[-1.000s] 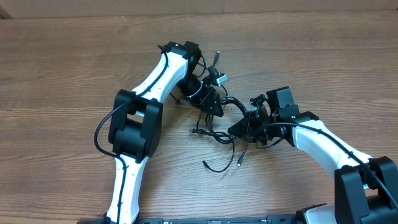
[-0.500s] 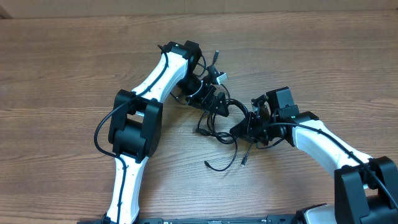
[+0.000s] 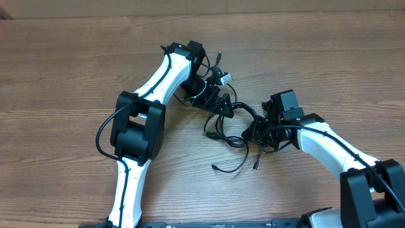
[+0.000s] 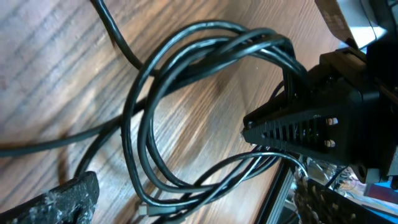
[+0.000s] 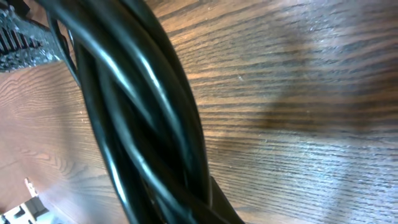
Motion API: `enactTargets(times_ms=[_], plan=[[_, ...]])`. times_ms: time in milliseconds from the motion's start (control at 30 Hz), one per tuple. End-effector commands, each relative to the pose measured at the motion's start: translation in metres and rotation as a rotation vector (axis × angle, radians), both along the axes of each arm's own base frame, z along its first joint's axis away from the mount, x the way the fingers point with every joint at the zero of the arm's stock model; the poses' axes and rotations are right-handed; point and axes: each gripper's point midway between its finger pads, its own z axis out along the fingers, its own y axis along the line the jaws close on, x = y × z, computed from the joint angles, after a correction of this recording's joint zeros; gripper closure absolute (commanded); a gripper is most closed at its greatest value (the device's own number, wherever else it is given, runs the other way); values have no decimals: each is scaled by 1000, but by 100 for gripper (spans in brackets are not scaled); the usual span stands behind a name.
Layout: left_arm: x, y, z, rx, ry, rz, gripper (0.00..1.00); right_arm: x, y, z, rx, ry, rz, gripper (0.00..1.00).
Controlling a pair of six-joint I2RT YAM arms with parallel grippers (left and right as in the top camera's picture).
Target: Untangle cables
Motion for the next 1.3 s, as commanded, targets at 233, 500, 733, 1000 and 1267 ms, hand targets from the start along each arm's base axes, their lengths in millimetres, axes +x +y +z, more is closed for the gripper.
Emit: enactTargets(times_ms=[233, 500, 733, 1000, 1267], plan=[[-5, -8, 11, -10, 85, 92, 11, 5, -8, -4, -56, -23, -15, 92], [-7, -18, 63, -144, 25, 71, 13, 2, -9, -5, -59, -14, -15, 81], [14, 2, 85, 44, -97, 212, 43, 2, -9, -5, -58, -14, -15, 28], [4, 21, 60, 253, -105, 214, 96, 3, 6, 13, 54, 5, 15, 26], [-11, 10, 55, 275, -95, 168, 96, 11, -5, 44, -39, -3, 93, 48]])
